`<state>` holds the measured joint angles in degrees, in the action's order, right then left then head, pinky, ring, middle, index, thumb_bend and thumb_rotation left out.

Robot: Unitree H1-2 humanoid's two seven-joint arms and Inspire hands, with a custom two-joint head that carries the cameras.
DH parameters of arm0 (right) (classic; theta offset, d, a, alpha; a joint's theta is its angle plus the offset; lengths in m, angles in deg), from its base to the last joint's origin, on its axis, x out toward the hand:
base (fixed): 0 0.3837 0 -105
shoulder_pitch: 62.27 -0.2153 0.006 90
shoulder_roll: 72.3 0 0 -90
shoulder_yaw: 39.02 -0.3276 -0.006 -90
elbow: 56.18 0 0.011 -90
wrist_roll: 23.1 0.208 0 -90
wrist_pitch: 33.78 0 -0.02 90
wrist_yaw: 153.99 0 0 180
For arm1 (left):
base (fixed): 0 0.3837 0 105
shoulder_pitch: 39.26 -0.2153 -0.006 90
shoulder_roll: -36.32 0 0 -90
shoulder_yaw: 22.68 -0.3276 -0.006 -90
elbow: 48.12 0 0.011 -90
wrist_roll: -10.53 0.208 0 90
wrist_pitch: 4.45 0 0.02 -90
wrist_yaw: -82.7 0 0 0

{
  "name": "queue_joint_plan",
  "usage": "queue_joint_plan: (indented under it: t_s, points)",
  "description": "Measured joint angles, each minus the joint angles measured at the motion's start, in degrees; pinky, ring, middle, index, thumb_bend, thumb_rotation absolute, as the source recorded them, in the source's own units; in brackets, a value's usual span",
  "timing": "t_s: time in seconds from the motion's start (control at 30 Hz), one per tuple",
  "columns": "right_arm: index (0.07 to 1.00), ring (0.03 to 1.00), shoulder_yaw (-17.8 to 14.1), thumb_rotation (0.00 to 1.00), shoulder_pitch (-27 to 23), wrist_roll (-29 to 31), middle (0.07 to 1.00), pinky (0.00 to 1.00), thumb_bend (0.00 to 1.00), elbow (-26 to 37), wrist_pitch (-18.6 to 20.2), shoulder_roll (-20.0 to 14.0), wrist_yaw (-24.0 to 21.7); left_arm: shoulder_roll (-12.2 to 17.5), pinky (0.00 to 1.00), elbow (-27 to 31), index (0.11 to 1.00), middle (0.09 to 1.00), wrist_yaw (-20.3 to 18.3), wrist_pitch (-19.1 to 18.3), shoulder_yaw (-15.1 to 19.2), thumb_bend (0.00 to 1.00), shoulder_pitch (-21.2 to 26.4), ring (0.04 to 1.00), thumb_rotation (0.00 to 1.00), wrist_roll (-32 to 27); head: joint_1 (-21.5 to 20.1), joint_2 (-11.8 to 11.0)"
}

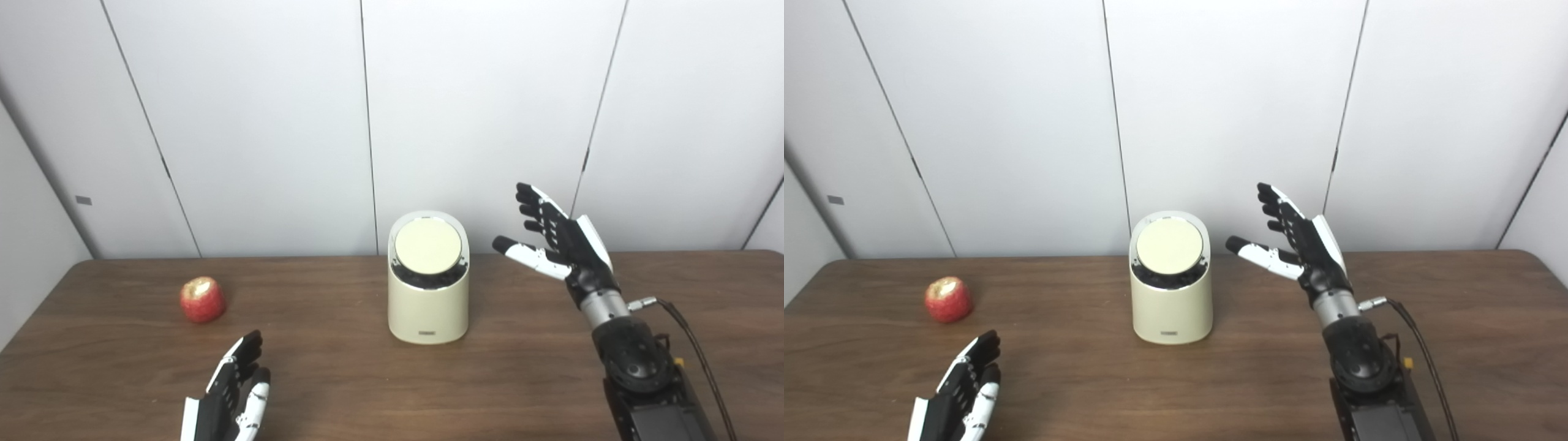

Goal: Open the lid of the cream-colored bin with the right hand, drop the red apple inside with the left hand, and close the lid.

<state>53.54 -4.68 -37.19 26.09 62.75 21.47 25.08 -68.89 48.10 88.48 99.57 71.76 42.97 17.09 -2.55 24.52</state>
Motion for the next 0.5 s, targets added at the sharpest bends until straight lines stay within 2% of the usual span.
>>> queue_joint_plan:
  t_s: [0.13,0.27,0.4,0.5]
  points:
    - [0.917,0.89,1.6,0.45,-3.8,-1.8,0.894,0.83,0.95,-3.4,0.0,0.1,0.0,0.0,0.87,0.0,0.879,0.872,-0.2,0.4,0.0,0.36,0.0,0.873,0.56,-0.6,0.0,0.4]
    - [0.922,0.878,3.1,0.41,-6.1,-3.3,0.892,0.78,0.92,-5.7,0.1,0.1,0.0,0.0,0.86,0.0,0.872,0.87,-0.4,0.8,0.0,0.37,0.0,0.87,0.55,-1.9,0.0,0.7]
    - [0.923,0.874,4.4,0.41,-8.1,-4.9,0.894,0.76,0.92,-8.8,0.1,0.1,0.0,0.0,0.86,-0.1,0.868,0.864,-0.4,1.0,0.0,0.38,0.1,0.864,0.54,-2.4,0.1,0.8]
    - [0.927,0.881,4.8,0.37,-9.5,-5.3,0.904,0.74,0.93,-10.4,0.1,0.3,0.0,-0.1,0.86,-0.1,0.868,0.861,-0.5,1.2,-0.1,0.38,0.2,0.86,0.55,-2.5,0.1,1.3]
